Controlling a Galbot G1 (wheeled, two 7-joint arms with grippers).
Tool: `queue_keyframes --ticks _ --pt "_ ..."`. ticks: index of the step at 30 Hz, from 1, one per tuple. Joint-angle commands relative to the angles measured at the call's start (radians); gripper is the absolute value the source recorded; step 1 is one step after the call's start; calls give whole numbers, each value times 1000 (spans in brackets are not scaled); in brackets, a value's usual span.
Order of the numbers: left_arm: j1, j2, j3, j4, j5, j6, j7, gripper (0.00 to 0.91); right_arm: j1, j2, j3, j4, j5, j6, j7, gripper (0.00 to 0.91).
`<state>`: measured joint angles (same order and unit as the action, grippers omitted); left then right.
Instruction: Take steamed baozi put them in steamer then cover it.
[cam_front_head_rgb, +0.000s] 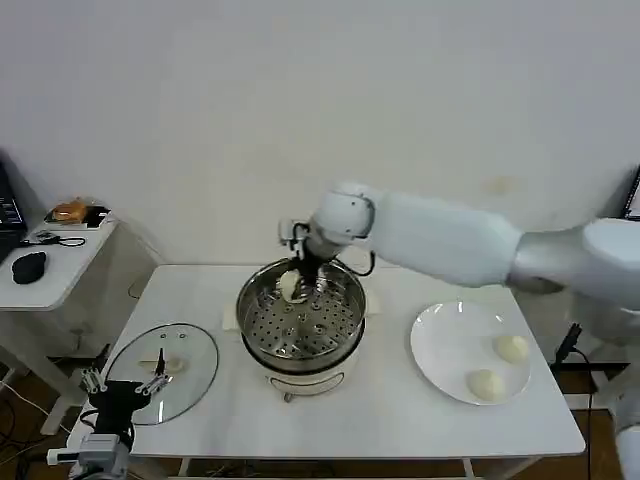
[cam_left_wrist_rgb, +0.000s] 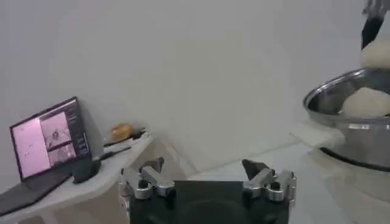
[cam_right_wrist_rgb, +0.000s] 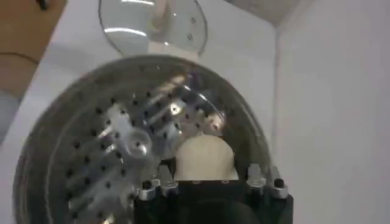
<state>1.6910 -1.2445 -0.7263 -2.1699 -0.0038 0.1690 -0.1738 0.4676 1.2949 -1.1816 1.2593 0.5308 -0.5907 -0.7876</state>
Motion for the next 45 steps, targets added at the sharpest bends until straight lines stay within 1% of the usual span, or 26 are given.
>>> queue_keyframes --ticks 1,7,18,19,20,24,28,31,34,36,38,41,45 --pt "1 -1 -2 -2 0 -1 0 907 -70 139 -7 -94 36 -45 27 655" --pt "-2 -2 -2 0 1 -2 -1 907 -97 161 4 -123 25 -46 35 655" --pt "-1 -5 0 2 2 -4 -1 907 -116 171 7 -140 14 -44 49 655" --pt "0 -5 0 2 2 -4 -1 907 -120 172 10 -143 12 -43 59 856" --pt "0 -6 0 2 2 -5 -1 907 -121 172 12 -144 9 -44 61 907" --pt "2 -7 1 -2 1 -5 -1 907 -115 162 7 -131 3 -48 65 907" --pt "1 -8 0 -5 0 -4 -1 907 -87 134 5 -94 8 -46 66 907" --pt "1 -6 0 -2 -1 -5 -1 907 -25 74 8 -44 25 -42 60 907" --pt "-1 -6 3 0 -3 -4 -1 907 37 10 9 9 24 -35 41 907" --pt "0 -6 6 -1 -3 -4 -1 907 89 -52 -3 59 10 -23 16 907" --pt "3 -4 12 -4 -8 -3 -1 907 135 -126 -22 110 -6 -6 -13 907" --pt "4 -4 24 -10 -12 1 -1 907 190 -266 -56 194 -30 22 -57 907" --pt "-4 -7 44 -14 -8 5 -1 907 223 -436 -65 294 -76 45 -87 907"
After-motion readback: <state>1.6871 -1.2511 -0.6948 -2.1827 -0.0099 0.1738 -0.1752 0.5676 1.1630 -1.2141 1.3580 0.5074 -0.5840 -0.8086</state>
